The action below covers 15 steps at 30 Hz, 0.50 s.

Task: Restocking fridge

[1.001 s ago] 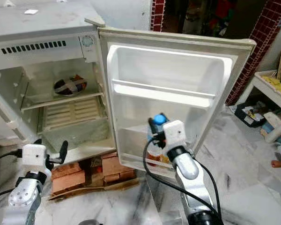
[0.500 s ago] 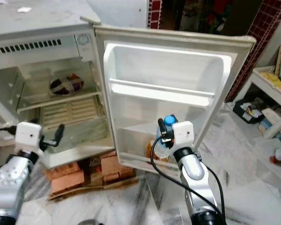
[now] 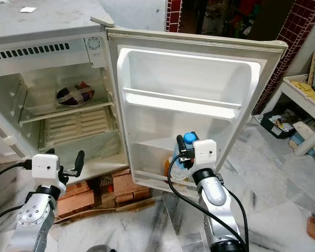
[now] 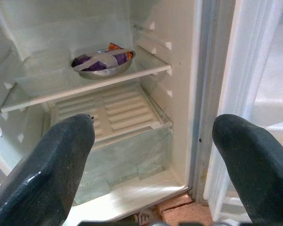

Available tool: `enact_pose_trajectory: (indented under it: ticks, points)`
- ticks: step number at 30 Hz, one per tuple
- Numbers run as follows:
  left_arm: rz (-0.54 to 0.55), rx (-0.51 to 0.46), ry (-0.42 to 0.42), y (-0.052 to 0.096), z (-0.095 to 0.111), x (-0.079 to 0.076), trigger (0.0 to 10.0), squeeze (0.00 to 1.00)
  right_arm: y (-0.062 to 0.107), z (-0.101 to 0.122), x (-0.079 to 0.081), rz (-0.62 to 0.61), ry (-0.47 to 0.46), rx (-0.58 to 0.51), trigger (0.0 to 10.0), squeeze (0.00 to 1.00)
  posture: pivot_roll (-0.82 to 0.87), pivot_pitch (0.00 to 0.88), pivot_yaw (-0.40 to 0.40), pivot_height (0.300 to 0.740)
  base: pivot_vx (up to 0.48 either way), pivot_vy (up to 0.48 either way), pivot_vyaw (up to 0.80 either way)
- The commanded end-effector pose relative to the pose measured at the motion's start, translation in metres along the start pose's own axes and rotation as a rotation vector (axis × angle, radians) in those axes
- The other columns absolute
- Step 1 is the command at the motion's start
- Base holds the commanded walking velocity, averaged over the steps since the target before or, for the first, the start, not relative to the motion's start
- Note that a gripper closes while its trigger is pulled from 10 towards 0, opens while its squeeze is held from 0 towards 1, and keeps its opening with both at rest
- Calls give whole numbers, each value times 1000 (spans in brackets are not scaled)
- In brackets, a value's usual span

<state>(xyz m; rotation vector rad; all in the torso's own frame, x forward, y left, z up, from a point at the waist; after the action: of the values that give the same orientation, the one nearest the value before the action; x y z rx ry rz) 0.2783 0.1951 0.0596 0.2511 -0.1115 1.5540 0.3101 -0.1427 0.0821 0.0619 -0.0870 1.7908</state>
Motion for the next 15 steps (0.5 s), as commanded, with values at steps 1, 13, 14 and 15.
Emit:
enact_pose_trajectory:
  ticks: [1,13,14,15]
  points:
    - [-10,-13,-8,-1,5,1,10000,0,-5,18,3,23,38,-72,10000,0,34,0,-29,740,0,0,788]
    - [-39,-7,-3,-4,2,-6,10000,0,-4,19,1,3,25,-73,10000,0,25,0,-31,740,0,0,665]
    - [-40,-7,-3,-4,2,-6,10000,0,-4,19,1,3,22,-75,10000,0,25,0,-32,740,0,0,0]
    - [-40,-6,-2,-4,2,-6,10000,0,-4,20,1,4,22,-76,10000,0,26,0,-32,740,0,0,0]
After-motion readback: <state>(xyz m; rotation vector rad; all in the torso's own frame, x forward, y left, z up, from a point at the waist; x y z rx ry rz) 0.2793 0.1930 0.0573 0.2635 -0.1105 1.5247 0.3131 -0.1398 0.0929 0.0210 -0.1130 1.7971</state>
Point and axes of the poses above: a point about 5 cm out from each wrist's last joint towards the gripper, its own y axis pointing back from the gripper into the wrist, its own z axis along the axis of the wrist's last joint, x = y × z, the point moved 4 cm from there along -y, pointing out of the wrist towards the gripper, and after that the axes turned 7 degrees about -y, right-handed, at the moved point
